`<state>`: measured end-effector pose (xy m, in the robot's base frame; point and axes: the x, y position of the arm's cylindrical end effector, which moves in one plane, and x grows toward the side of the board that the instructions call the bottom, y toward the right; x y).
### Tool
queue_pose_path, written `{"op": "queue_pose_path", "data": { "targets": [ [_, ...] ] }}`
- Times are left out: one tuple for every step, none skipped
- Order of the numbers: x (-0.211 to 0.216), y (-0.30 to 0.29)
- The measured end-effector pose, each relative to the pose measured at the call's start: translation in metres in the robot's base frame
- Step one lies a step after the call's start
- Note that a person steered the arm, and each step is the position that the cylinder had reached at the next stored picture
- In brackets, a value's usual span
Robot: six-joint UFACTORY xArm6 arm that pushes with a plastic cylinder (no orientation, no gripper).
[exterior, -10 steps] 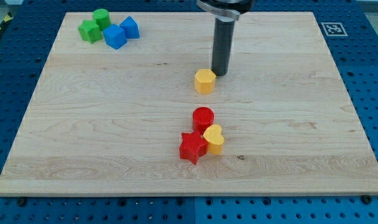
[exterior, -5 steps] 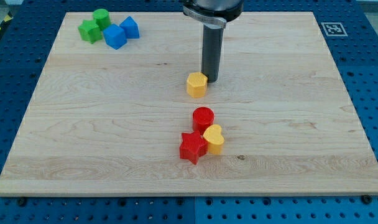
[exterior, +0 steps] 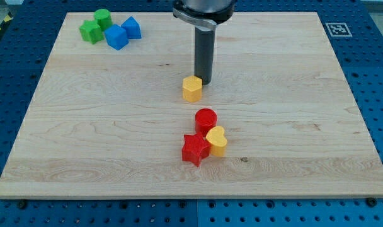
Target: Move yellow hexagon left to red circle
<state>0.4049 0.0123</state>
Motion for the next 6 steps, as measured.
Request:
{"op": "queue_pose_path", "data": {
  "targets": [
    [0.000,-0.015],
    [0.001,-0.032],
    [0.018,-0.035],
    [0.046,-0.034],
    [0.067,-0.034],
    [0.068,-0.034]
  ]
}}
